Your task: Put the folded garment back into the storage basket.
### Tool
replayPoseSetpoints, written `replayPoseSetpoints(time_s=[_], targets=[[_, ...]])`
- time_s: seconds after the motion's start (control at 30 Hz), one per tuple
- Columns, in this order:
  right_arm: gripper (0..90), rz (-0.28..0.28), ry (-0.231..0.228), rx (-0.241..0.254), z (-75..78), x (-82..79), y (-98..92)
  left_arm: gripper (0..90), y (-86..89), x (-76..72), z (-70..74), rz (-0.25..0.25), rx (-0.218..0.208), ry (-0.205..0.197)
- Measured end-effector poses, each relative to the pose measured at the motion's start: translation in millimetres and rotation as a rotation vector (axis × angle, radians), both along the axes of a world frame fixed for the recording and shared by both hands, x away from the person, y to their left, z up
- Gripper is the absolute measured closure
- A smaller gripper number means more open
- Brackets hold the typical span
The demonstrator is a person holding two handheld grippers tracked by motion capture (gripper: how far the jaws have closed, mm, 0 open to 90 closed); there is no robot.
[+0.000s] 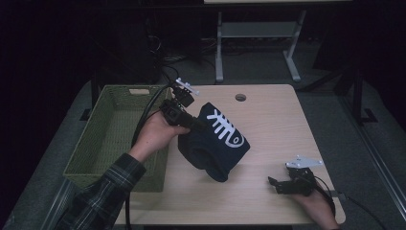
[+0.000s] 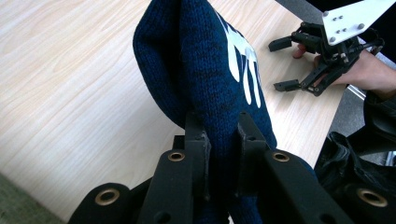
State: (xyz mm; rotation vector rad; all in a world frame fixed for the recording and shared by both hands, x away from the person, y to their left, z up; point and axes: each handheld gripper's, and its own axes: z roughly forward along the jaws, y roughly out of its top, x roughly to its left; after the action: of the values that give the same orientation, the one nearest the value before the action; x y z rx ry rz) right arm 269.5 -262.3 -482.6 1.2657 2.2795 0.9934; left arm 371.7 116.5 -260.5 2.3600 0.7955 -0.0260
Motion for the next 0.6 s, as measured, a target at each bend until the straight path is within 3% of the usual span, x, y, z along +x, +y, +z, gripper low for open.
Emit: replayPoseSetpoints(time_s=[0.37, 0.6], targets=[[10.8, 0.000, 0.000, 0.000, 0.0, 0.0, 0.0, 79.1, 28.1, -4.5, 21.9, 0.036, -0.006, 0.003], [10.8, -0.001, 0.000, 0.000, 0.0, 0.0, 0.0, 79.1, 49.4, -8.3, 38.5, 0.067, 0.013, 0.000]])
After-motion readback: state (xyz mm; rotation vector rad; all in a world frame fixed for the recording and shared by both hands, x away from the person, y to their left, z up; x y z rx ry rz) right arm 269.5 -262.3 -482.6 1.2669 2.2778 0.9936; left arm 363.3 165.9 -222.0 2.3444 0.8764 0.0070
